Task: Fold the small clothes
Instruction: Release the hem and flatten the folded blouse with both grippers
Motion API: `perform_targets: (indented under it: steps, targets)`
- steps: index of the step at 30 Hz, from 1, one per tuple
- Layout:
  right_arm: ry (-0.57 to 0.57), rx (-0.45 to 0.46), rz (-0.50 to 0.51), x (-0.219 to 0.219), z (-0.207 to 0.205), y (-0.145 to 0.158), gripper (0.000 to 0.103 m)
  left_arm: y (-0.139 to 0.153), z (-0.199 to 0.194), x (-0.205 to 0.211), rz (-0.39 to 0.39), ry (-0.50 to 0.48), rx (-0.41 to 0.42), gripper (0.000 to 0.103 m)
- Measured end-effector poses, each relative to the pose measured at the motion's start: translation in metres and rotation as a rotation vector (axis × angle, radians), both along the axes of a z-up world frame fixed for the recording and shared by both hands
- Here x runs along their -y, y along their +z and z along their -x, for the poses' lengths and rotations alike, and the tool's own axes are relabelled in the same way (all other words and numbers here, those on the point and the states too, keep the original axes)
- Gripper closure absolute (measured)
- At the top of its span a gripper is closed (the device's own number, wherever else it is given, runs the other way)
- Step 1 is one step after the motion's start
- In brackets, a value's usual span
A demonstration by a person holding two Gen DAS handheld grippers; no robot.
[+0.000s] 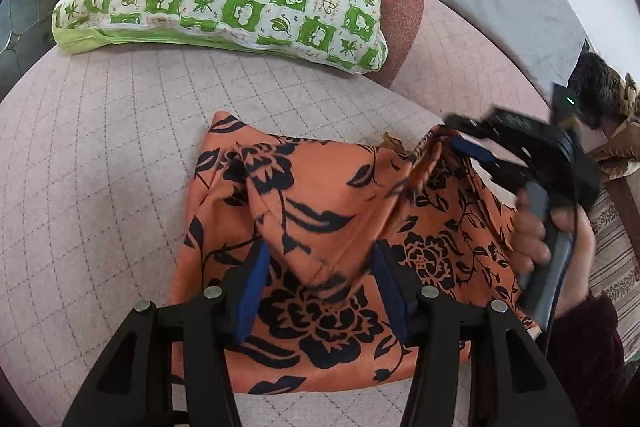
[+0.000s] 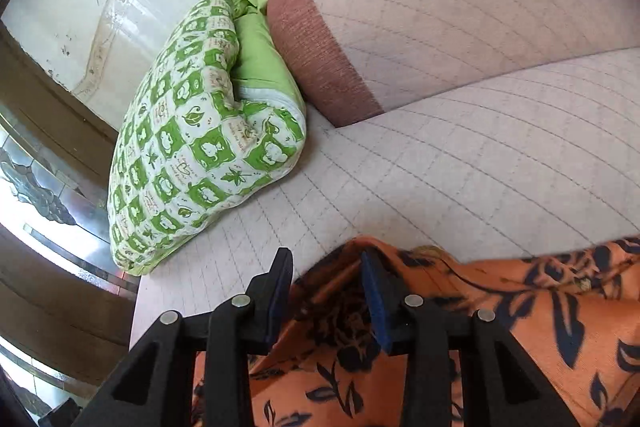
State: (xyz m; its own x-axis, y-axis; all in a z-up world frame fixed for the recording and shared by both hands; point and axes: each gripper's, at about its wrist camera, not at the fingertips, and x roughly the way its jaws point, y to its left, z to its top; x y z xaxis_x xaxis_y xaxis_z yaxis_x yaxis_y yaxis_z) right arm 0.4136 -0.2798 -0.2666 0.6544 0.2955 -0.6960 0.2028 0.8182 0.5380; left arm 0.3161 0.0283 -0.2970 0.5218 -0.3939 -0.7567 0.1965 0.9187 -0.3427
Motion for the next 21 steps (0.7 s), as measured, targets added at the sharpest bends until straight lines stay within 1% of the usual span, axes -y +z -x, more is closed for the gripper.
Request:
perform_targets:
  steps: [2,4,5,6,8,10,11,12,13,15,16,17,19,20,21]
  targets:
    - [0.045,0.003,0.023,-0.001,0.019,0.005,0.064,0.001,-0.002,-0.004,0.015,0.03,0.007,0.049]
    - [0.112,0.026,-0.017,-0.007,0.042,0.01,0.064,0.009,-0.002,-0.017,0.057,0.095,0.03,0.049]
    - [0.159,0.041,-0.028,-0.016,0.052,0.013,0.064,0.013,-0.001,-0.024,0.075,0.121,0.04,0.049]
    - [0.203,0.037,-0.013,-0.026,0.062,0.014,0.064,0.015,0.0,-0.029,0.084,0.137,0.046,0.049]
    - [0.324,0.011,0.044,-0.057,0.077,0.008,0.064,0.021,0.002,-0.044,0.085,0.18,0.053,0.049]
    - [0.448,-0.026,0.097,-0.09,0.086,-0.005,0.064,0.022,0.003,-0.054,0.087,0.2,0.049,0.049]
    - [0.489,-0.048,0.155,-0.108,0.085,-0.014,0.064,0.02,0.003,-0.058,0.086,0.206,0.039,0.049]
    - [0.505,-0.066,0.2,-0.122,0.081,-0.022,0.064,0.017,0.002,-0.061,0.081,0.208,0.03,0.049]
    - [0.506,-0.078,0.225,-0.133,0.071,-0.028,0.062,0.015,0.001,-0.061,0.074,0.208,0.022,0.049]
    - [0.465,-0.038,0.239,-0.145,0.04,-0.025,0.062,0.012,0.0,-0.061,0.073,0.2,0.014,0.049]
    - [0.434,-0.019,0.223,-0.146,0.024,-0.022,0.062,0.011,-0.001,-0.059,0.077,0.189,0.012,0.049]
    - [0.377,-0.001,0.177,-0.142,0.002,-0.017,0.062,0.011,-0.001,-0.056,0.079,0.174,0.012,0.049]
    - [0.249,0.047,0.102,-0.125,-0.028,-0.006,0.062,0.011,-0.004,-0.046,0.07,0.133,0.007,0.049]
    - [0.184,0.074,0.08,-0.114,-0.039,0.001,0.062,0.01,-0.005,-0.041,0.061,0.119,0.002,0.049]
    - [0.145,0.089,0.067,-0.105,-0.044,0.006,0.062,0.008,-0.006,-0.037,0.055,0.106,-0.006,0.048]
